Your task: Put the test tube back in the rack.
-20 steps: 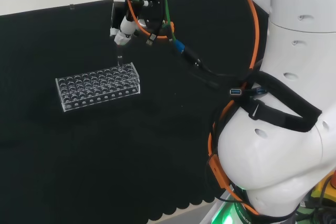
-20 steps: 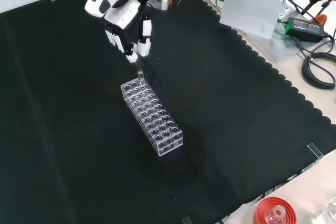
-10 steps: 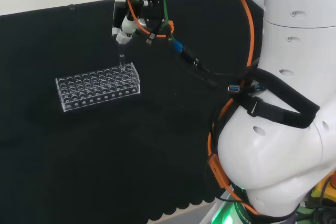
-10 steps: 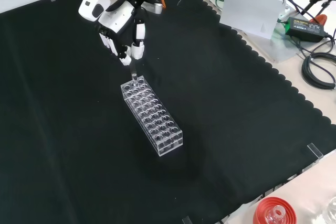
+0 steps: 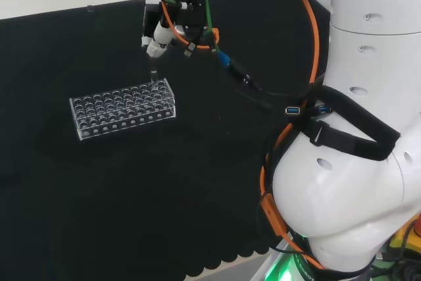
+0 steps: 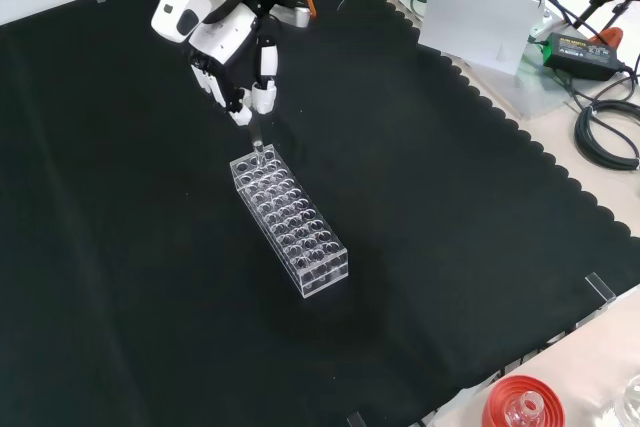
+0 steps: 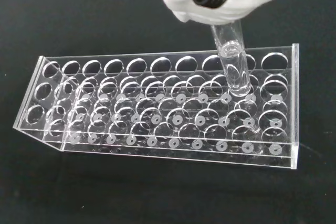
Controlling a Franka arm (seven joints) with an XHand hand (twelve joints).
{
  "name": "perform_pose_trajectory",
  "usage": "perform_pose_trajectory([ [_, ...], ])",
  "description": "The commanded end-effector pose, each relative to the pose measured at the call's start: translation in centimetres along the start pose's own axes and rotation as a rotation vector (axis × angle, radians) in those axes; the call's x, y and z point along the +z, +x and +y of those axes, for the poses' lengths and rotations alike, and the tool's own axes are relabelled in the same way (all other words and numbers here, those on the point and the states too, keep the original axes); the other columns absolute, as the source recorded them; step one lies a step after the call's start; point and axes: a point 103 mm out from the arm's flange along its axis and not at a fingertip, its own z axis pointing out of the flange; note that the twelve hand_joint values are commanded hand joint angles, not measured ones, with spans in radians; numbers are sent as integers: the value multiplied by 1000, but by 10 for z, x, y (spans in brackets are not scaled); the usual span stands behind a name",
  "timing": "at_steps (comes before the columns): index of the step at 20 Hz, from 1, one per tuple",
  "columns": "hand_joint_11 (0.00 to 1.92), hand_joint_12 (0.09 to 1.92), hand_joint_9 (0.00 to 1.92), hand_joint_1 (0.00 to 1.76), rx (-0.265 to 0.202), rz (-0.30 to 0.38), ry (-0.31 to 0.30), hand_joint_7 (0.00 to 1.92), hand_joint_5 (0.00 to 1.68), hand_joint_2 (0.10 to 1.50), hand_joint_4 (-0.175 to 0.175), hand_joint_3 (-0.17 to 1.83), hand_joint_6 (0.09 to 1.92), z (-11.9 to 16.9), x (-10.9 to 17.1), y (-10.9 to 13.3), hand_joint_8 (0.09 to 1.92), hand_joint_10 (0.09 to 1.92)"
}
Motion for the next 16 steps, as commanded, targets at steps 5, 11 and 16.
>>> perform_pose_trajectory([
  [5,1196,915,1478,1428,-4,5,6,1411,1284,1030,-175,-175,348,0,5,2,638,87],
  [11,1196,915,1478,1428,-6,10,5,1411,1284,1030,-175,-175,347,-1,1,3,638,87],
  [16,1196,916,1478,1428,-7,11,4,1411,1285,1029,-175,-175,346,-1,1,3,638,87],
])
